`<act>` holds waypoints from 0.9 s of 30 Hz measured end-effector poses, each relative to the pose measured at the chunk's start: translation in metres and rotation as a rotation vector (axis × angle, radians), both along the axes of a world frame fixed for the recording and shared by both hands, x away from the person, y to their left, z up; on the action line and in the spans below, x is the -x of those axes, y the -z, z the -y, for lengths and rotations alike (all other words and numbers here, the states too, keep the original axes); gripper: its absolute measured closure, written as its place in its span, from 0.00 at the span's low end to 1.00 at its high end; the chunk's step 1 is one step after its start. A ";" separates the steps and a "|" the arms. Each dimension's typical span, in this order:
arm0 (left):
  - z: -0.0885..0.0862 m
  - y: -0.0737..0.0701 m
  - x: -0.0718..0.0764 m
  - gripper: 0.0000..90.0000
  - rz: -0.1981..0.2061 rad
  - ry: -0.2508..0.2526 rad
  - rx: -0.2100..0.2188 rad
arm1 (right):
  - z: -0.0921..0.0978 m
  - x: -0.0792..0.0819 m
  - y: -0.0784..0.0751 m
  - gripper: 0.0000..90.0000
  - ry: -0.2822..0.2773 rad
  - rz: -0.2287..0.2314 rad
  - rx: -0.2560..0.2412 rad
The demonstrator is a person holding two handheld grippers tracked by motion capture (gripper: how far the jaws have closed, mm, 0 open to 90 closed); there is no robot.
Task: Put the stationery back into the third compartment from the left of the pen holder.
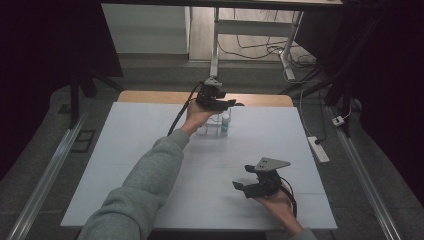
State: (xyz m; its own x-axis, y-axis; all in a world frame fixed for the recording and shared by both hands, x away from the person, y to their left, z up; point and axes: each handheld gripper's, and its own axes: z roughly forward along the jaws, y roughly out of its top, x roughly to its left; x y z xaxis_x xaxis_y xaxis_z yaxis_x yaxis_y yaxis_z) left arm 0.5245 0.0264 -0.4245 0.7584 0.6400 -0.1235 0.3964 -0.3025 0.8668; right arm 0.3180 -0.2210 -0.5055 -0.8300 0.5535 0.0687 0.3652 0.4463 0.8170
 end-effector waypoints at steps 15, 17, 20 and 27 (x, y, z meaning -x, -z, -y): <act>-0.023 -0.002 0.023 0.45 -0.002 0.064 -0.027 | 0.002 0.001 -0.001 0.22 0.013 0.007 -0.002; -0.026 -0.002 0.028 0.45 -0.004 0.067 -0.029 | 0.004 0.001 -0.002 0.22 0.016 0.008 0.002; -0.032 -0.002 0.036 0.46 0.004 0.063 -0.049 | 0.007 0.001 -0.002 0.22 0.024 0.011 0.000; -0.052 -0.002 0.063 0.46 0.021 0.090 -0.078 | 0.020 0.001 -0.004 0.22 0.055 0.016 -0.015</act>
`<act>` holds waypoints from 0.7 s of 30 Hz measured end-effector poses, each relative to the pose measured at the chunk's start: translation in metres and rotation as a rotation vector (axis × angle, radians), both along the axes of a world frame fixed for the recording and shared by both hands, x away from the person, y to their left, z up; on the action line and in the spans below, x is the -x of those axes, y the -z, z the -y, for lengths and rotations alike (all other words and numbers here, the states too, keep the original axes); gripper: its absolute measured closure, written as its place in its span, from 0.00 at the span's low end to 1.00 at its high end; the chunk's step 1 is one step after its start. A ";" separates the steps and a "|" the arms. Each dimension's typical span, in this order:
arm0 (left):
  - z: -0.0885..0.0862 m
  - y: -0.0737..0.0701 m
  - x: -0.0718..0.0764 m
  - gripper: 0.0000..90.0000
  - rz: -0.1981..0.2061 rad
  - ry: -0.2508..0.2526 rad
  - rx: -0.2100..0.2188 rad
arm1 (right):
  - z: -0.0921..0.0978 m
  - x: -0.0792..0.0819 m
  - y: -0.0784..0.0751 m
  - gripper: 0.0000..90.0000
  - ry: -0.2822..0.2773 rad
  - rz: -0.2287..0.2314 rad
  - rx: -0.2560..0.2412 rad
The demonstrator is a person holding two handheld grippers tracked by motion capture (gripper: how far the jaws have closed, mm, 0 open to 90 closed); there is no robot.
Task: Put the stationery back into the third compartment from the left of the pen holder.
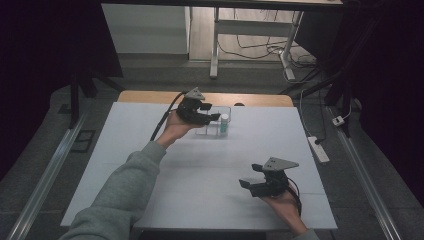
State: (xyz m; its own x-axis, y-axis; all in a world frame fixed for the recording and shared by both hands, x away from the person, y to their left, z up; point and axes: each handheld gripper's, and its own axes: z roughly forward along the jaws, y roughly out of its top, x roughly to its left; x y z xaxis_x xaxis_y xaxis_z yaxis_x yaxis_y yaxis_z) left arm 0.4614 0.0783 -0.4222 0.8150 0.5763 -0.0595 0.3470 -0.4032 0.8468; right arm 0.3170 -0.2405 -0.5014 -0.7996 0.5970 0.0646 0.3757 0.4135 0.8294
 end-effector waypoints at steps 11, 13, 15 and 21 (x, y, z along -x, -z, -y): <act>-0.041 0.007 0.048 0.42 -0.010 -0.008 -0.026 | 0.012 -0.001 -0.002 0.22 0.023 0.009 -0.004; -0.048 0.009 0.059 0.41 -0.008 -0.018 -0.045 | 0.013 -0.001 -0.002 0.22 0.023 0.012 0.003; -0.056 0.012 0.068 0.39 -0.013 -0.025 -0.049 | 0.015 0.000 -0.002 0.22 0.028 0.016 0.005; -0.074 0.021 0.093 0.35 -0.022 -0.046 -0.069 | 0.023 -0.001 -0.002 0.22 0.042 0.015 0.004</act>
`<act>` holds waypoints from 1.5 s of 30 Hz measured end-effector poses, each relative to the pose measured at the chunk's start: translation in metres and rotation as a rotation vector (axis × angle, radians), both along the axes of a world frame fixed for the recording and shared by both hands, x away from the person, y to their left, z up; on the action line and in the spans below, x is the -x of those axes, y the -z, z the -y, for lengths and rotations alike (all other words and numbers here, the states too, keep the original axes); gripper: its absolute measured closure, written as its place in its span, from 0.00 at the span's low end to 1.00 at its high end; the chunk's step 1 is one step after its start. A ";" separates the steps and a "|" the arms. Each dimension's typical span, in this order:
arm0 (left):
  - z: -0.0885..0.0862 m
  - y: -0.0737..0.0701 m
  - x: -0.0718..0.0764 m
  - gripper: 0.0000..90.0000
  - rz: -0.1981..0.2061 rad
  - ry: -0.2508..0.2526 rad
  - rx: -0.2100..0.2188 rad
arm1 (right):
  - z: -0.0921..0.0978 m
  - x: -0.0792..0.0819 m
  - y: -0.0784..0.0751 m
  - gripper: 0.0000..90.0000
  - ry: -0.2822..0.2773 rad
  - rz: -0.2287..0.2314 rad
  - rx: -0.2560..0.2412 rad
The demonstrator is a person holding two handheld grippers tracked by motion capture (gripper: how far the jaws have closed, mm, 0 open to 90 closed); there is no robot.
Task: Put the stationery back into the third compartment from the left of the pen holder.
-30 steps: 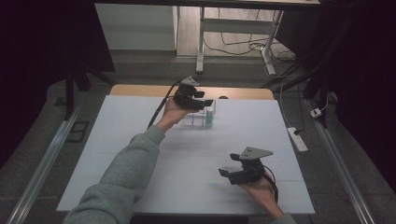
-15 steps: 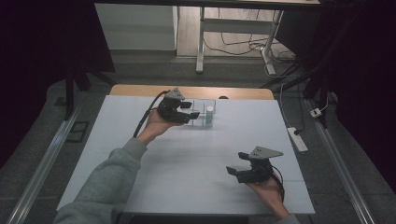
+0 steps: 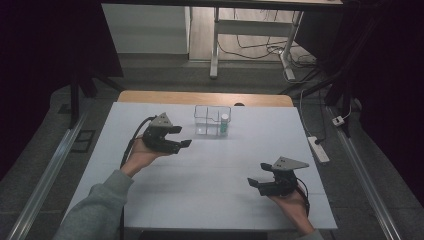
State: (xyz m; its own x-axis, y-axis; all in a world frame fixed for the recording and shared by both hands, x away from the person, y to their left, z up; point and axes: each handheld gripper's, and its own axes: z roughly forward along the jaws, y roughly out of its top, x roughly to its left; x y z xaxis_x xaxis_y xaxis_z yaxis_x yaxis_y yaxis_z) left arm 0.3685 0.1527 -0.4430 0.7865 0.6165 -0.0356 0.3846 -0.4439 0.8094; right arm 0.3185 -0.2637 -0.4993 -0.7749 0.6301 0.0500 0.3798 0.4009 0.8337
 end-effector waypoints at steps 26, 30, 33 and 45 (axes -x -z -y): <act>-0.066 0.053 0.088 0.32 -0.031 -0.101 -0.014 | 0.028 -0.003 0.001 0.23 0.071 0.018 0.036; -0.075 0.064 0.095 0.32 -0.045 -0.114 -0.005 | 0.030 -0.004 0.001 0.23 0.083 0.024 0.037; -0.078 0.069 0.096 0.32 -0.048 -0.116 -0.012 | 0.030 -0.004 0.001 0.23 0.082 0.029 0.040; -0.076 0.074 0.095 0.31 -0.057 -0.111 -0.038 | 0.032 -0.003 0.001 0.23 0.084 0.042 0.046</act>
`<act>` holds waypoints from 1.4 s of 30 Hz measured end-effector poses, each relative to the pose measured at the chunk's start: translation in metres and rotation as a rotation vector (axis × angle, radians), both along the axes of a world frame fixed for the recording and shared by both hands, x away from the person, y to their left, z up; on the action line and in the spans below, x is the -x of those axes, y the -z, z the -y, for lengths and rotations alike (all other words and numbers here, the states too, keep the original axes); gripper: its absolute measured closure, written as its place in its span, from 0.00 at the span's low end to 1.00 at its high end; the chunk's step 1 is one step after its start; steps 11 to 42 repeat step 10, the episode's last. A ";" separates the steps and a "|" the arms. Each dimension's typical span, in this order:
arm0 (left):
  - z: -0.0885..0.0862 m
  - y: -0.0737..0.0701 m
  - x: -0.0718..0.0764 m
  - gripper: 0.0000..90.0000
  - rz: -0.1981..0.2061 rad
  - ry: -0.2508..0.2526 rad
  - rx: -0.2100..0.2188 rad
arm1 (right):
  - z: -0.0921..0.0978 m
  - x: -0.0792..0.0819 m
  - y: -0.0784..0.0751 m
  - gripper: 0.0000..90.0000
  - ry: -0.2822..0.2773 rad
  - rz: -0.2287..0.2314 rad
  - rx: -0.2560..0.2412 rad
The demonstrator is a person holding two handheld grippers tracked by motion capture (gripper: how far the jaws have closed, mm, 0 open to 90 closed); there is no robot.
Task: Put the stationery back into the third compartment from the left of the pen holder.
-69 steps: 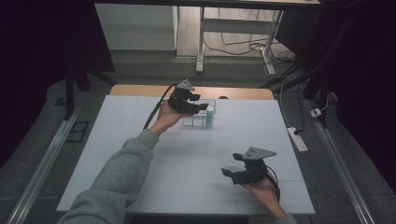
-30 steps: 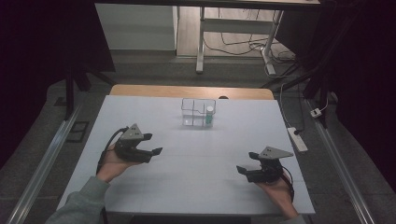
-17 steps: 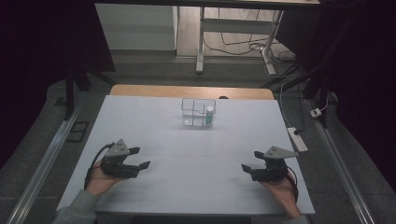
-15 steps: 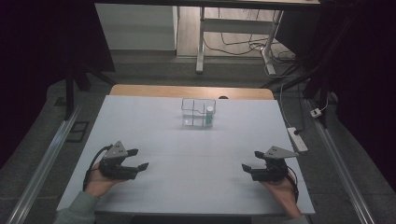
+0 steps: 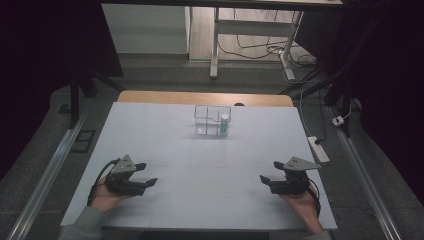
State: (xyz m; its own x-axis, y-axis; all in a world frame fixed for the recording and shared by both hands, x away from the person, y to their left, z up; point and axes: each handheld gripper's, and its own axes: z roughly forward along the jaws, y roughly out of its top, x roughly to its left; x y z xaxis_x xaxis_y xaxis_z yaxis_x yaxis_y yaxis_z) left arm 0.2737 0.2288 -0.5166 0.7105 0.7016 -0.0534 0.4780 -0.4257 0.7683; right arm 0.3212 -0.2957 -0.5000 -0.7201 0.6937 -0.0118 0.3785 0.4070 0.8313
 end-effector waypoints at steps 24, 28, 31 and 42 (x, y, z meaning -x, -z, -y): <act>-0.002 0.001 -0.002 0.31 -0.010 -0.006 0.014 | -0.001 0.001 0.000 0.23 -0.006 0.007 0.007; -0.002 0.001 -0.002 0.31 -0.010 -0.006 0.014 | -0.001 0.001 0.000 0.23 -0.006 0.007 0.007; -0.002 0.001 -0.002 0.31 -0.010 -0.006 0.014 | -0.001 0.001 0.000 0.23 -0.006 0.007 0.007; -0.002 0.001 -0.002 0.31 -0.010 -0.006 0.014 | -0.001 0.001 0.000 0.23 -0.006 0.007 0.007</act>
